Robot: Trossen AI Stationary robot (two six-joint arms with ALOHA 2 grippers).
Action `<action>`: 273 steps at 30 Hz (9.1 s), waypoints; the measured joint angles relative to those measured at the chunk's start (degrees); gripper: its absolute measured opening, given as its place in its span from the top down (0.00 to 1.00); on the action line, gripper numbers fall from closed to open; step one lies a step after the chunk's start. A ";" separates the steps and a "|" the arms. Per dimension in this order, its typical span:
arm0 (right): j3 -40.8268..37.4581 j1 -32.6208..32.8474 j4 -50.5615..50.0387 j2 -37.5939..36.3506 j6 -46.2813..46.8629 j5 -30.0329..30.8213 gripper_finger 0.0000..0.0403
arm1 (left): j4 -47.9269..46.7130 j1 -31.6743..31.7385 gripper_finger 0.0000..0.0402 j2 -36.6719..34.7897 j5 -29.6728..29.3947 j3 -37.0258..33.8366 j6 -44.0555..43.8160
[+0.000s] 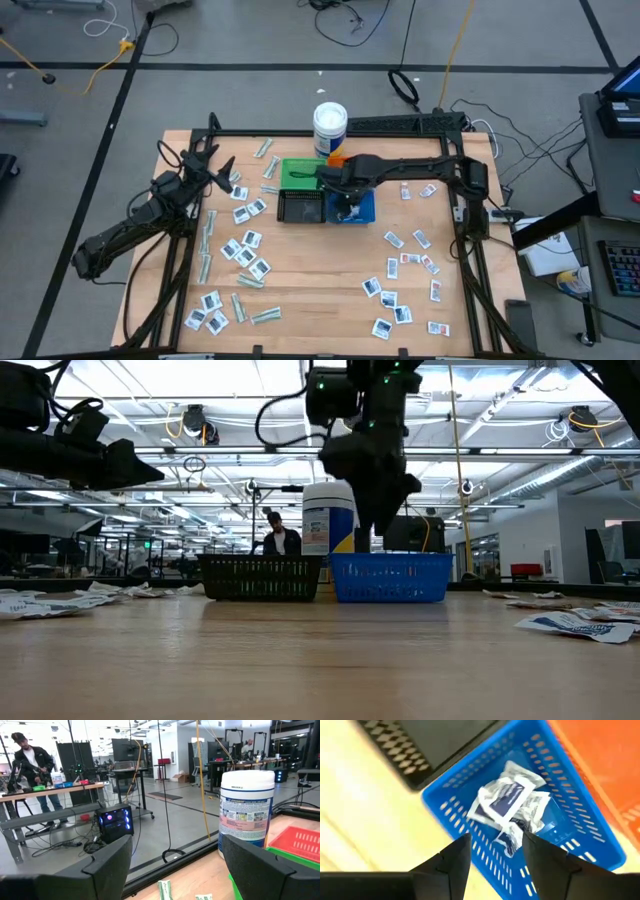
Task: Pick & Place First Aid Supplies
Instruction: Put the blue alcohol pad into the blue basket
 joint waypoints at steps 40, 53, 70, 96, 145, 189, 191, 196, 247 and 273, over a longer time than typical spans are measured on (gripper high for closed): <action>-19.06 47.51 2.29 -11.99 26.65 0.11 0.59 | 0.00 0.01 0.23 -0.01 0.00 0.02 0.00; -19.04 54.27 6.21 -8.43 33.28 0.18 0.59 | 0.00 0.02 0.23 0.00 0.00 0.01 0.00; -18.96 55.87 11.36 1.24 29.72 2.38 0.59 | 0.00 0.02 0.23 0.01 -0.02 0.02 0.00; -21.73 53.69 13.55 -7.34 33.73 0.31 1.00 | 0.00 0.02 0.23 0.01 0.00 0.00 0.01; -21.57 -3.63 8.00 -17.20 -10.55 -0.06 1.00 | 0.00 0.00 0.23 0.01 -0.02 0.02 0.00; -18.32 -2.19 12.93 -11.06 20.85 -2.90 0.56 | 0.00 0.02 0.23 -0.01 -0.02 0.00 0.00; -18.32 -1.77 10.41 -11.27 25.60 -2.88 0.57 | 0.00 0.01 0.23 0.01 0.00 0.01 0.00; -18.34 0.30 7.96 -12.03 34.60 -2.53 0.58 | 0.00 0.02 0.23 0.01 0.00 0.02 0.02; -30.16 47.09 23.61 -6.83 82.64 3.15 0.59 | 0.00 0.01 0.23 0.00 0.00 0.01 0.00; -30.12 46.30 24.20 -5.89 79.76 0.45 0.99 | 0.00 0.01 0.23 0.01 0.00 0.01 0.01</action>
